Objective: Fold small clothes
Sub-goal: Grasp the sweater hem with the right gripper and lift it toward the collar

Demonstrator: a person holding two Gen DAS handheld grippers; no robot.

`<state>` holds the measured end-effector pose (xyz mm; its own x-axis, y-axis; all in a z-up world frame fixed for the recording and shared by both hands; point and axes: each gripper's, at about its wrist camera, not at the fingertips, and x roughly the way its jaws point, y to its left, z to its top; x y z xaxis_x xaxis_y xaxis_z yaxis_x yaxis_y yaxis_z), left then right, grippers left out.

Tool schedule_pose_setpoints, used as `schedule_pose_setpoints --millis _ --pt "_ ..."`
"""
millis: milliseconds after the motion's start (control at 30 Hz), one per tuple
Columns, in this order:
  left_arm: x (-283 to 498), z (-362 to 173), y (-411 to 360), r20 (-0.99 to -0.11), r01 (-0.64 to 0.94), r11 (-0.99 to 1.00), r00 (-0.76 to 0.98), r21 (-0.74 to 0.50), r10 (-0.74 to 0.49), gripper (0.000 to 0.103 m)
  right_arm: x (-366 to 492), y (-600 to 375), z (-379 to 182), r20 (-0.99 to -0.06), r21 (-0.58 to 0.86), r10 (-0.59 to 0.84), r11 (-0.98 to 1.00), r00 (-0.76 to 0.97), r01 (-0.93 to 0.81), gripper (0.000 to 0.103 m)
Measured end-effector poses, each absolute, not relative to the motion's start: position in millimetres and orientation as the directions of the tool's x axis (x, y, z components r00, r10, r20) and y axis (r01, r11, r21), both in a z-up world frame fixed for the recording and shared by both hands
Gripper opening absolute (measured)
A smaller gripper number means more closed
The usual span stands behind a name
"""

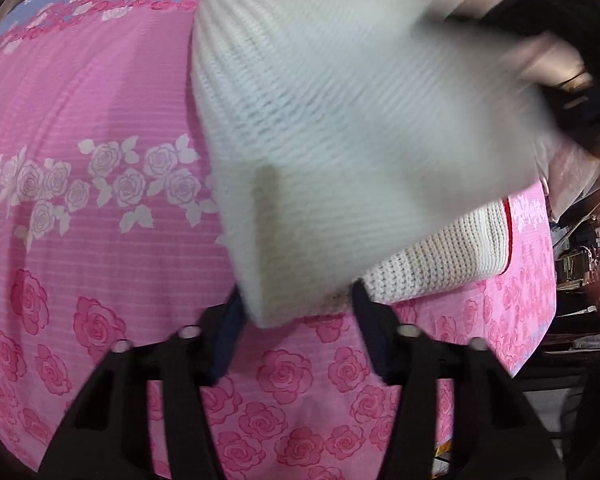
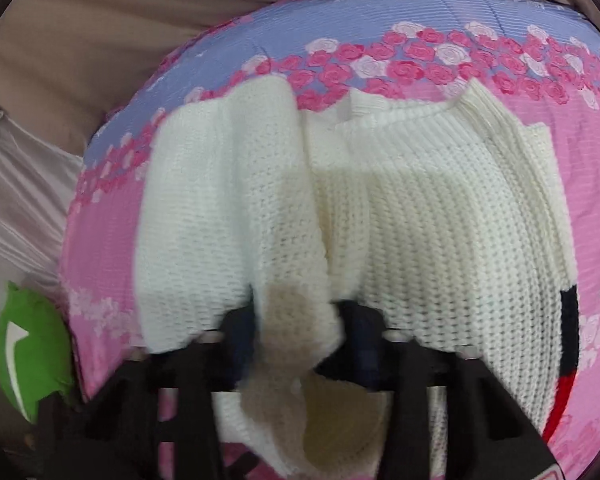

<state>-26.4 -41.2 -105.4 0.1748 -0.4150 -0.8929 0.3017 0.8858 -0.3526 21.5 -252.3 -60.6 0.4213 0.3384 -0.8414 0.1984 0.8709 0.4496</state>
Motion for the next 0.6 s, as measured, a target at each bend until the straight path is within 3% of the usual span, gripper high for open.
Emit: schedule_pose_setpoints --millis 33,100,200,267,400,500,600 --pt "-25 -106 -41 -0.894 0.298 0.886 0.167 -0.355 -0.415 0.031 18 -255 -39 -0.793 0.512 0.387 0.842 0.471 0.170 0.021" --pt "-24 -106 -40 -0.886 0.280 0.880 0.155 -0.385 -0.437 0.030 5 -263 3 -0.712 0.576 0.432 0.810 0.554 0.109 0.020" --pt "-23 -103 -48 -0.885 0.297 0.875 0.153 -0.382 -0.439 0.023 -29 -289 49 -0.664 0.532 0.352 0.842 0.660 0.085 0.020" --pt "-24 -108 -56 -0.892 0.307 0.874 0.134 -0.377 -0.431 0.021 -49 -319 26 -0.722 0.472 0.254 0.861 0.644 0.190 0.020" --pt "-26 -109 -65 -0.904 0.310 0.884 0.136 -0.351 -0.406 0.019 -65 -373 -99 -0.892 0.379 0.189 0.808 0.410 0.451 0.020" --pt "-28 -104 -67 -0.898 0.300 0.883 0.142 -0.361 -0.416 0.018 -75 -376 -107 -0.842 0.477 0.242 0.753 0.483 0.453 0.022" --pt "-31 -93 -67 -0.876 0.315 0.869 0.177 -0.380 -0.448 0.018 -71 -368 -100 -0.853 0.437 0.213 0.791 0.476 0.429 0.025"
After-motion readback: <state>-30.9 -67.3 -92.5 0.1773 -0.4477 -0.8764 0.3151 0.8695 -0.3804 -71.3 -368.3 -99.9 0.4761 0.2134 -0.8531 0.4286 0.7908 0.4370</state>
